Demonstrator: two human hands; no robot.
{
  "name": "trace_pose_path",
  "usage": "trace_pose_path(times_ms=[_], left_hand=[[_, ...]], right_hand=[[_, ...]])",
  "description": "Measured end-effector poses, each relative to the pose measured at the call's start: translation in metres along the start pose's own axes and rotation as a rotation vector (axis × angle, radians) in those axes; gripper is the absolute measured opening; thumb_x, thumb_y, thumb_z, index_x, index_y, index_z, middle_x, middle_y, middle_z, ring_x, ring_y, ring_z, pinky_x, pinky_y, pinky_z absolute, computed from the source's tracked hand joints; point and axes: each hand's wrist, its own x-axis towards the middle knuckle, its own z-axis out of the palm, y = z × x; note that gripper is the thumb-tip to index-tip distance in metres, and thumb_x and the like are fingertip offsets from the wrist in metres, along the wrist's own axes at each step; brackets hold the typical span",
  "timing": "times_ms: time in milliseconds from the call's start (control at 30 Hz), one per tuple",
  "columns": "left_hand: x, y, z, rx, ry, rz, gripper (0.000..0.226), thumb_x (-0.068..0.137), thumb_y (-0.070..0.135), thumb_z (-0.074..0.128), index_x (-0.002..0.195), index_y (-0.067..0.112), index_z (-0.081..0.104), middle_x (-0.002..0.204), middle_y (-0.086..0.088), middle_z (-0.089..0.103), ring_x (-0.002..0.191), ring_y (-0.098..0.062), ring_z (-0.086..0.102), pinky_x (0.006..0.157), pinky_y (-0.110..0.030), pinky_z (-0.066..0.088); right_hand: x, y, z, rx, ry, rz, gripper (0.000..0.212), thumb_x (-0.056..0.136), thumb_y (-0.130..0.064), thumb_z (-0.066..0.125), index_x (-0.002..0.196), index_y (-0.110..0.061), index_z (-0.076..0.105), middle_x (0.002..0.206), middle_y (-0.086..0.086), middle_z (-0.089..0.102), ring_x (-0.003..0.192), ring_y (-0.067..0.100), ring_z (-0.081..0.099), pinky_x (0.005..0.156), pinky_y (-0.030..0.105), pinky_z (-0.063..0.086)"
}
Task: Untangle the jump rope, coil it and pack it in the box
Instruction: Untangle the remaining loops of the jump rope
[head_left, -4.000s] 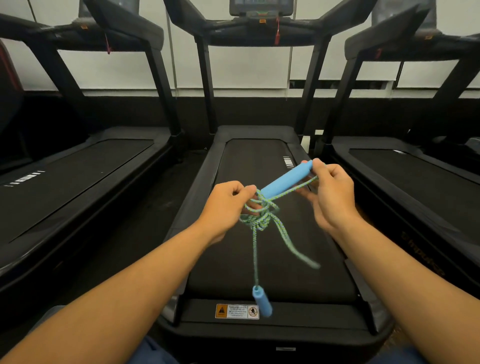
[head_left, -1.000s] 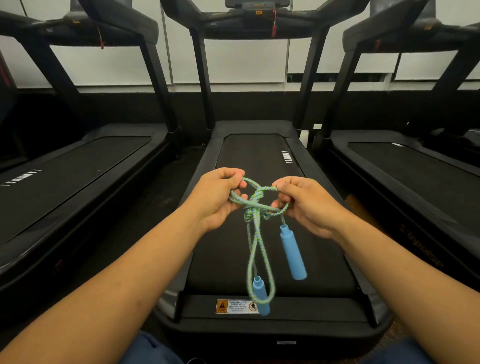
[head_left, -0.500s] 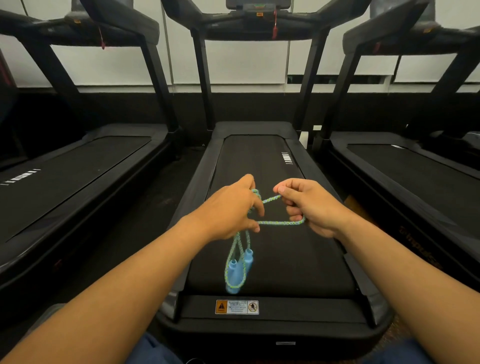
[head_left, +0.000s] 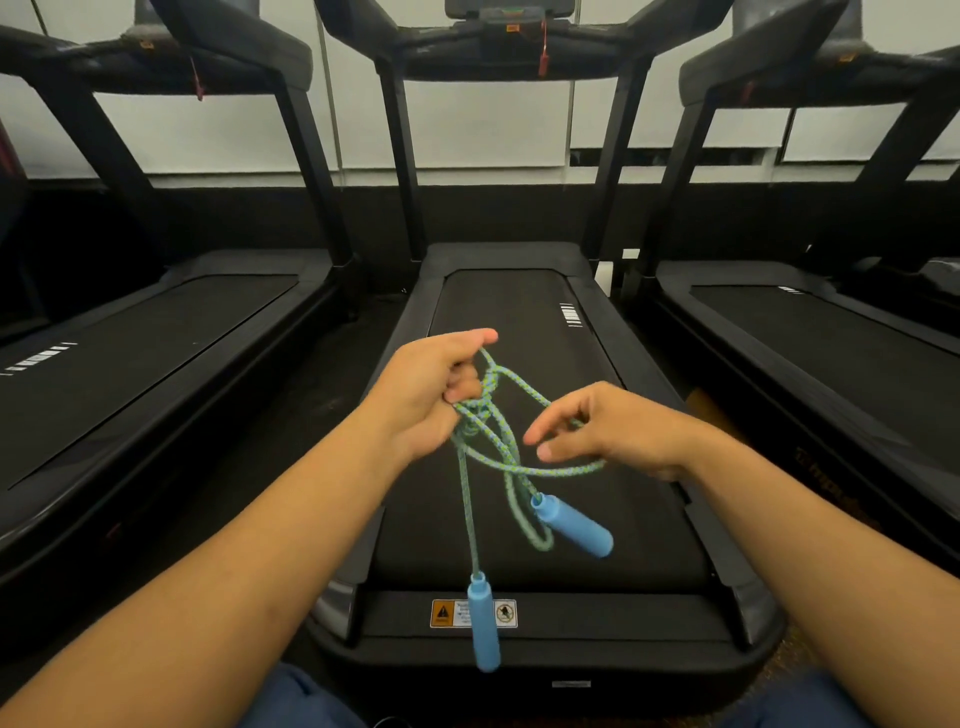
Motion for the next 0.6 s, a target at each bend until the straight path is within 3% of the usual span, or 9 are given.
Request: trace_pose_path(times_ms=[67,200,333,400,467,533,600], left_hand=[[0.003,0.004,-0.001,-0.185,0.008,-0.078,0.016,0.101,0.004,0.051,0.095,-0.001,0.065,0.069,0.001,0.034,0.042,-0.004,0.025,0.035,-0.015,0.022],[0.006,0.005,-0.003,-0.357,0.04,-0.107,0.013,0.1,0.007,0.053,0.098,0.0,0.064,0.073,0.0,0.036,0.04,-0.005,0.027,0.034,-0.016,0.025],[0.006,0.014,-0.004,-0.48,0.097,-0.053,0.012,0.101,0.006,0.052,0.097,0.0,0.062,0.071,0.0,0.034,0.036,-0.006,0.027,0.034,-0.016,0.026],[0.006,0.019,-0.008,-0.523,0.116,-0.032,0.012,0.1,0.005,0.052,0.096,0.001,0.062,0.071,0.0,0.033,0.036,-0.006,0.027,0.034,-0.016,0.028],[0.006,0.021,-0.009,-0.538,0.129,-0.016,0.012,0.099,0.005,0.052,0.096,0.001,0.063,0.072,-0.001,0.032,0.036,-0.007,0.026,0.035,-0.016,0.029],[0.005,0.019,-0.008,-0.538,0.136,-0.002,0.011,0.099,0.005,0.052,0.098,0.002,0.063,0.072,-0.001,0.032,0.037,-0.007,0.027,0.036,-0.016,0.03],[0.004,0.018,-0.006,-0.537,0.135,0.012,0.011,0.099,0.005,0.053,0.1,0.002,0.064,0.072,-0.001,0.032,0.037,-0.007,0.027,0.037,-0.016,0.03]], right_hand=[[0.002,0.001,0.003,-0.192,-0.013,0.014,0.017,0.081,-0.024,0.086,0.097,-0.022,0.079,0.06,-0.01,0.043,0.056,0.009,0.035,0.056,0.026,0.028],[0.003,0.001,0.013,-0.288,-0.1,0.034,0.04,0.07,-0.038,0.092,0.104,-0.026,0.073,0.063,-0.008,0.038,0.056,0.008,0.032,0.055,0.028,0.025],[0.006,-0.002,0.024,-0.307,-0.112,-0.027,0.037,0.069,-0.038,0.092,0.094,-0.026,0.068,0.069,0.0,0.04,0.06,0.015,0.034,0.056,0.032,0.026],[0.008,-0.003,0.029,-0.411,-0.124,-0.03,0.037,0.069,-0.035,0.092,0.094,-0.028,0.067,0.071,-0.001,0.043,0.058,0.012,0.037,0.054,0.028,0.03],[0.009,-0.003,0.039,-0.526,-0.125,-0.028,0.05,0.066,-0.038,0.093,0.106,-0.032,0.065,0.077,-0.005,0.048,0.06,0.007,0.042,0.053,0.018,0.033],[0.01,-0.001,0.051,-0.512,-0.07,-0.024,0.06,0.064,-0.049,0.092,0.115,-0.035,0.063,0.079,-0.007,0.051,0.063,0.004,0.044,0.054,0.016,0.035],[0.014,0.001,0.063,-0.422,0.016,-0.035,0.055,0.064,-0.059,0.088,0.107,-0.033,0.066,0.071,-0.011,0.051,0.06,0.004,0.045,0.053,0.016,0.034]])
